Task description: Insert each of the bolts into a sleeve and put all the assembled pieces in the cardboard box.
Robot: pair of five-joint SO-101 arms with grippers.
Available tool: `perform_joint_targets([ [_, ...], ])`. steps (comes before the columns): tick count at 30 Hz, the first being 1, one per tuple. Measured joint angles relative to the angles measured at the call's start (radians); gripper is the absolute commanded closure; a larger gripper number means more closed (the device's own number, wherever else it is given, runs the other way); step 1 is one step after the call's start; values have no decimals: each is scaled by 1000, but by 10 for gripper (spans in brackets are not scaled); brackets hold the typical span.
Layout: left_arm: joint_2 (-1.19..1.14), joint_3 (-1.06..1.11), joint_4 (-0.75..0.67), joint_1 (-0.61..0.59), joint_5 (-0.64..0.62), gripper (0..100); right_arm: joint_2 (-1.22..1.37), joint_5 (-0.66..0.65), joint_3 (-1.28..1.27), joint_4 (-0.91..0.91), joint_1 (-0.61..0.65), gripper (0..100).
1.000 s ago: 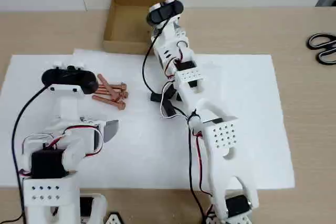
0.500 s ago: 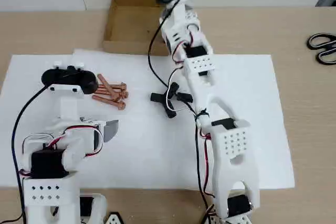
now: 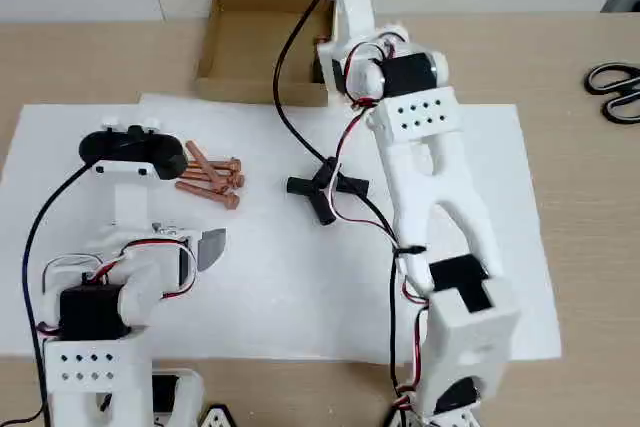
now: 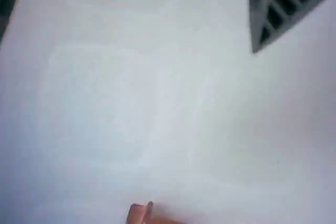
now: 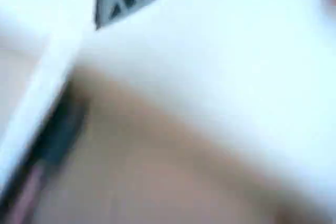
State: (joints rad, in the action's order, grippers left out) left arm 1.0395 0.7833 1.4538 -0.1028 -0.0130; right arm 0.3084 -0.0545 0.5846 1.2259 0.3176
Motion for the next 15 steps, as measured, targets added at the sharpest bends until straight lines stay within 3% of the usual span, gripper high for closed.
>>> perform_joint_targets([
  [7, 0, 0, 0, 0, 0, 712, -138, 0, 0, 397, 9, 824],
  [15, 0, 0, 0, 0, 0, 712, -169, 0, -176, 434, 15, 823],
])
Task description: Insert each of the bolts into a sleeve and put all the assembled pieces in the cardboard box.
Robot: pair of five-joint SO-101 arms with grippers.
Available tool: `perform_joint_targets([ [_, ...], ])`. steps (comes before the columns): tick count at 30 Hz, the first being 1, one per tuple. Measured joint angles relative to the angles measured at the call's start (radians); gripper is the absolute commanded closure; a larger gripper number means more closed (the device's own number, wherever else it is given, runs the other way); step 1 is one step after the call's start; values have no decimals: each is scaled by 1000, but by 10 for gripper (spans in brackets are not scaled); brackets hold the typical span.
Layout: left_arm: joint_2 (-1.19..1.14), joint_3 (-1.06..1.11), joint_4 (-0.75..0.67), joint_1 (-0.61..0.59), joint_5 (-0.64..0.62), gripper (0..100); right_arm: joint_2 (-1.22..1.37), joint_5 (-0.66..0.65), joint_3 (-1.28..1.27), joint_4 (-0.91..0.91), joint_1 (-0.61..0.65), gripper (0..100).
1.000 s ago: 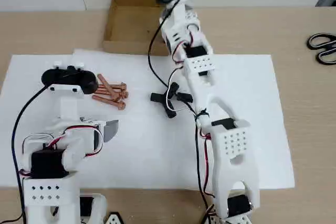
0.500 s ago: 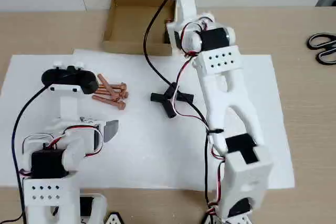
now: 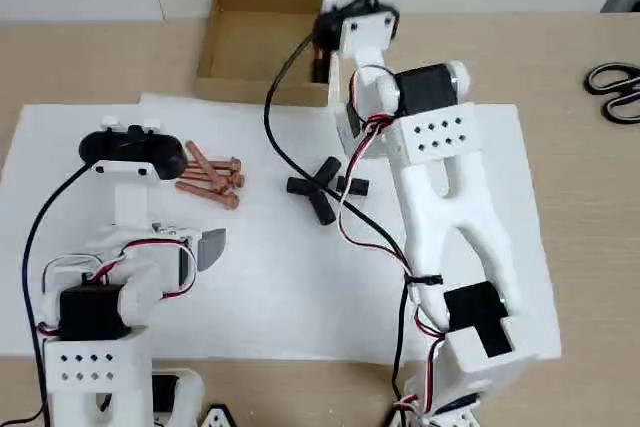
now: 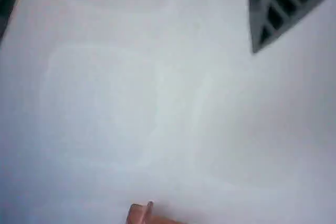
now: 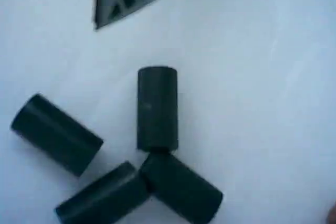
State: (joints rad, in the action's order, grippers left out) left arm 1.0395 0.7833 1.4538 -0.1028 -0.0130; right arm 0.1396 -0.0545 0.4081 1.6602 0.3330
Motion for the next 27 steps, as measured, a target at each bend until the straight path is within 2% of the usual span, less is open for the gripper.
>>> perform_joint_targets([
  [6, 0, 0, 0, 0, 0, 712, 0, 0, -146, -26, 80, 826],
  [11, 0, 0, 0, 0, 0, 712, 0, 0, -284, -140, 132, 827],
  [18, 0, 0, 0, 0, 0, 712, 0, 0, -442, -313, 132, 827],
  [27, 0, 0, 0, 0, 0, 712, 0, 0, -529, -446, 213, 827],
])
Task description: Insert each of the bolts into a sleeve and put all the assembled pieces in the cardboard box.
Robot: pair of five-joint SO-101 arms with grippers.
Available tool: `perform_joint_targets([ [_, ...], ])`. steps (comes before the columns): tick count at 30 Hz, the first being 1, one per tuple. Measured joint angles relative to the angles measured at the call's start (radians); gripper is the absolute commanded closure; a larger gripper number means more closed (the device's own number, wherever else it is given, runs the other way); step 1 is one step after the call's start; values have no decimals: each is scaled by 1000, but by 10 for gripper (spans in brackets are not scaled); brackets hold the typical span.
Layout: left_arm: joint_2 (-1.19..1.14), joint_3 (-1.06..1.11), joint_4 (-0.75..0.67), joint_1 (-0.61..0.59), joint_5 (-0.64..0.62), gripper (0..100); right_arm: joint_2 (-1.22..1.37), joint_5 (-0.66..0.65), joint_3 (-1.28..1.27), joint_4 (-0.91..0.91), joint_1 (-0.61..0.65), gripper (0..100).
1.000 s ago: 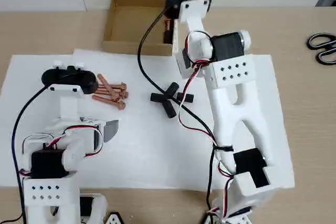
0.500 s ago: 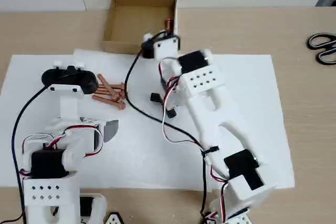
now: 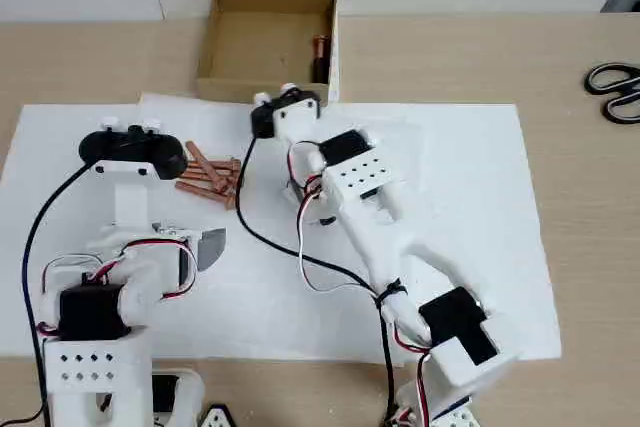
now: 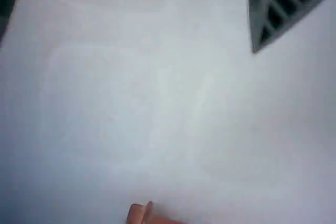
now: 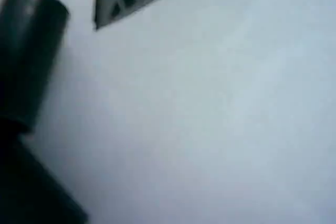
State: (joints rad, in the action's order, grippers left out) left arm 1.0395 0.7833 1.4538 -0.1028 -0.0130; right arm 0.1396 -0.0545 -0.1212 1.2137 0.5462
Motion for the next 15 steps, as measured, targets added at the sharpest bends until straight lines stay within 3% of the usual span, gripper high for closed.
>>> perform_joint_targets([
  [13, 0, 0, 0, 0, 0, 712, 140, 0, -2, -100, 8, 830],
  [15, 0, 0, 0, 0, 0, 712, 150, 0, 0, -104, 8, 871],
])
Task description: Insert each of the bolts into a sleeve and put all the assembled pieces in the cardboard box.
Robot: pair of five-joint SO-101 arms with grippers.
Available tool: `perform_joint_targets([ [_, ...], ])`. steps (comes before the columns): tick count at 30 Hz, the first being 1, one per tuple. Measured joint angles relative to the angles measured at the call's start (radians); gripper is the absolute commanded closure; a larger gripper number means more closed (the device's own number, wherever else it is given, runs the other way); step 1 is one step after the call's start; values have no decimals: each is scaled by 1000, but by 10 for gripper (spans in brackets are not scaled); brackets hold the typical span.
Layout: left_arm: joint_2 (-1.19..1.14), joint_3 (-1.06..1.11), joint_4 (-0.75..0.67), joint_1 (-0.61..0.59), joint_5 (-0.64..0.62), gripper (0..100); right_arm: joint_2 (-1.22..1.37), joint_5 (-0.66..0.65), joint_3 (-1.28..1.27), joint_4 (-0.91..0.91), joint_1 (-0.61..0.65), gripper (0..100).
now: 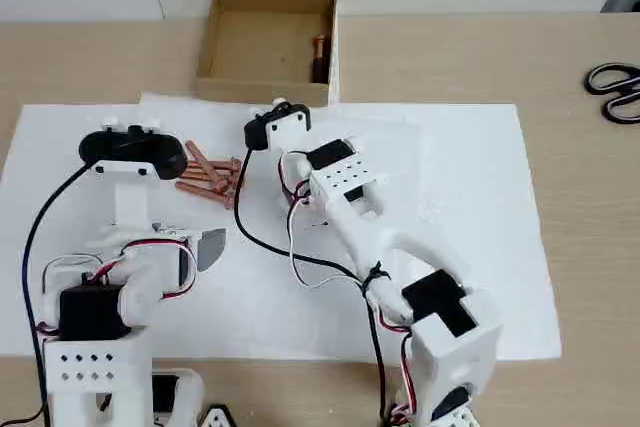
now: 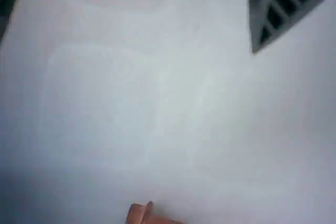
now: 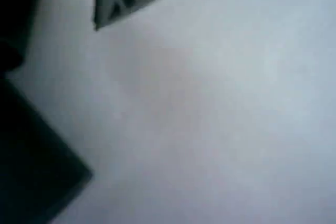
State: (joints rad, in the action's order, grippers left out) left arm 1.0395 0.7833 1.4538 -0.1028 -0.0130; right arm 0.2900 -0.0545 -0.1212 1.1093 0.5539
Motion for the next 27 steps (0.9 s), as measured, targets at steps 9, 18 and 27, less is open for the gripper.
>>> perform_joint_targets([
  [9, 0, 0, 0, 0, 0, 712, 5, 0, 3, 8, -5, 995],
  [18, 0, -6, 6, 0, 0, 712, -117, 0, 149, 290, 2, 995],
  [27, -241, -233, 66, -57, 61, 712, -279, -80, 203, 423, -114, 995],
])
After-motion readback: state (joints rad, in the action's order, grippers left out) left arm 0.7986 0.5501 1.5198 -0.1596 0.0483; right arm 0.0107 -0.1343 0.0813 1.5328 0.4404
